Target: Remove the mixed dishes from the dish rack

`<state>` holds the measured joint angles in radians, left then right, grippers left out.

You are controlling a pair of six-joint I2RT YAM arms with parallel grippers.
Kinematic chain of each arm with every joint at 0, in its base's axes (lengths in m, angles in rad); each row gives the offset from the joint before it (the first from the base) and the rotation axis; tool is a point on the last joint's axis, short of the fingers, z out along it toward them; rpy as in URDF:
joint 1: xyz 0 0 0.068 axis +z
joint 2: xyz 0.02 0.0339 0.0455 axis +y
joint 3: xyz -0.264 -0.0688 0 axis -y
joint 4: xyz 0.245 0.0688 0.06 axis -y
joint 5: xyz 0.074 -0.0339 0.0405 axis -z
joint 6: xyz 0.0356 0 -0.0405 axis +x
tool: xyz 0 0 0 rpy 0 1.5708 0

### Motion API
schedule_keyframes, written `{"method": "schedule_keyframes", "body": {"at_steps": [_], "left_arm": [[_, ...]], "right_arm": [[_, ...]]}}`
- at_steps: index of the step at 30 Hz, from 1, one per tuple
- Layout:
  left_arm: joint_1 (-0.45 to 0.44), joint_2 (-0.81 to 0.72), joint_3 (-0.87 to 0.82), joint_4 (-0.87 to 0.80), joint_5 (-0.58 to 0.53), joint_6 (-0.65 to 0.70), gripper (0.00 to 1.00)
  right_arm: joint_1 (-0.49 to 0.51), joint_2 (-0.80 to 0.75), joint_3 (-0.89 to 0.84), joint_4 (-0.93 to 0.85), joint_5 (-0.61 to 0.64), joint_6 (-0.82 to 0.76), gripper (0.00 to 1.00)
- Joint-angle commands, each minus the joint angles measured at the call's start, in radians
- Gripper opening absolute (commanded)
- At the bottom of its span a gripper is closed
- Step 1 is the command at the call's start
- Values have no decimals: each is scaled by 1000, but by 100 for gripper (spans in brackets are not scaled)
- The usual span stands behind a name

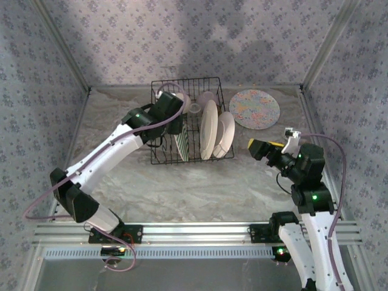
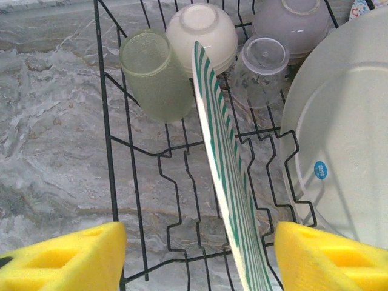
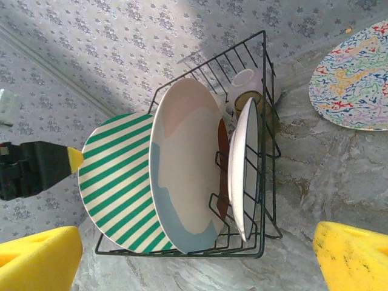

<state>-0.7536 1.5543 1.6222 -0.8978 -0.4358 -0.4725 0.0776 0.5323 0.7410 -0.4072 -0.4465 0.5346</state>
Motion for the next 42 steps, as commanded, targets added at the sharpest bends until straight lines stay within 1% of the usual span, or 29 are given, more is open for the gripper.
{"method": "schedule_keyframes", "body": {"at_steps": [1, 3, 10, 11, 17, 19, 22, 25, 31, 36, 38, 42], "left_arm": [[8, 21, 40, -9, -27, -7, 62], [11, 38, 52, -6, -30, -12, 61], [11, 103, 101, -15, -62, -18, 47], [11, 109, 106, -16, -69, -19, 47], [11, 145, 139, -41, -109, -40, 38], [13, 153, 142, -43, -117, -44, 38], [13, 169, 148, -44, -121, -51, 36], [13, 184, 157, -48, -125, -57, 32], [10, 197, 163, -45, -112, -60, 19], [8, 195, 169, -57, -112, -70, 4], [7, 193, 173, -61, -109, -74, 1], [2, 192, 191, -75, -106, -79, 0]], "right_arm": [[8, -16, -14, 17, -17, 12, 100], [8, -20, -15, 5, -16, 7, 100], [11, -56, -31, 18, -49, 8, 100], [11, -60, -34, 20, -59, 6, 100], [16, -83, -64, 83, -182, 22, 100], [19, -89, -72, 94, -196, 28, 100], [24, -93, -82, 100, -202, 30, 100], [27, -94, -87, 104, -210, 30, 100], [33, -98, -92, 105, -206, 27, 100], [34, -105, -102, 107, -198, 25, 100], [33, -105, -103, 110, -198, 25, 100], [36, -104, -111, 115, -195, 25, 100]]}}
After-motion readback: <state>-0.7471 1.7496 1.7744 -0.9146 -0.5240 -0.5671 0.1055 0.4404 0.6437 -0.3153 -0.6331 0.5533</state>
